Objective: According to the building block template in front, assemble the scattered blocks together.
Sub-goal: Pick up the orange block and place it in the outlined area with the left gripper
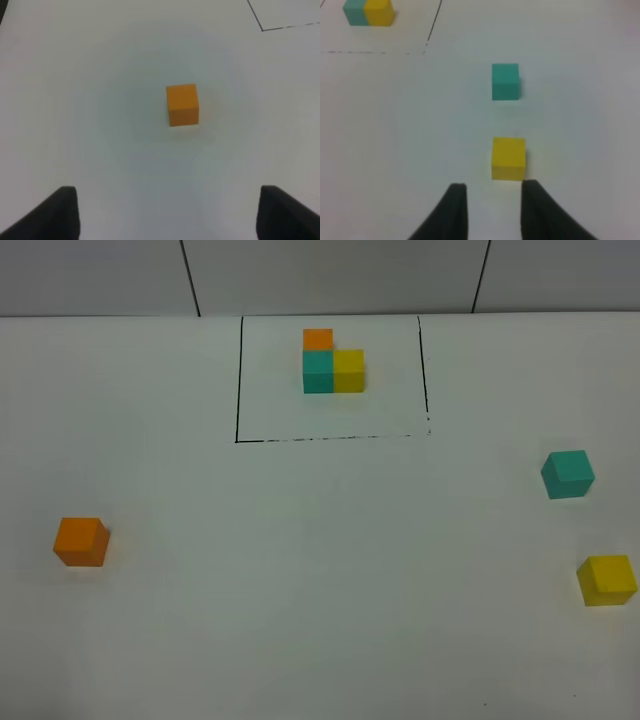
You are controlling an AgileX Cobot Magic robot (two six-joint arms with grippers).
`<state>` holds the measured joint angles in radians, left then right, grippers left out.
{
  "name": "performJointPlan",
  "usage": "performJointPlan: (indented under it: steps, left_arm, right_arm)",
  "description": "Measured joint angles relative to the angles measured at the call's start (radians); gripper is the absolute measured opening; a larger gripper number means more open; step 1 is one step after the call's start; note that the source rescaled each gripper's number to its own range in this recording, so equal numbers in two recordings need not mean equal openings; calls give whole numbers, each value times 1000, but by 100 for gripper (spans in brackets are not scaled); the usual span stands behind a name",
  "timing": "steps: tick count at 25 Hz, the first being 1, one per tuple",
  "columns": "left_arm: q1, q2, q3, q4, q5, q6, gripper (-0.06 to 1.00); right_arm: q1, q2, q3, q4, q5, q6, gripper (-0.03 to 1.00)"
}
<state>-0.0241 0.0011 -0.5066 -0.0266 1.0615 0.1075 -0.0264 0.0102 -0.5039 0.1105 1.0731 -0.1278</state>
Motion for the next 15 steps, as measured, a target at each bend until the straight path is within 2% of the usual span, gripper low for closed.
performJointPlan:
  steps: [6,11,15]
  left_arm:
    - [0,180,-75,3,-4,0,77]
    - [0,478,-221,0,35,-1,77]
    - [0,713,-345,-2,70,-2,84]
  right_arm:
    - [0,0,0,0,0,0,1]
    - [0,0,0,0,0,1,1]
    - [0,0,0,0,0,1,1]
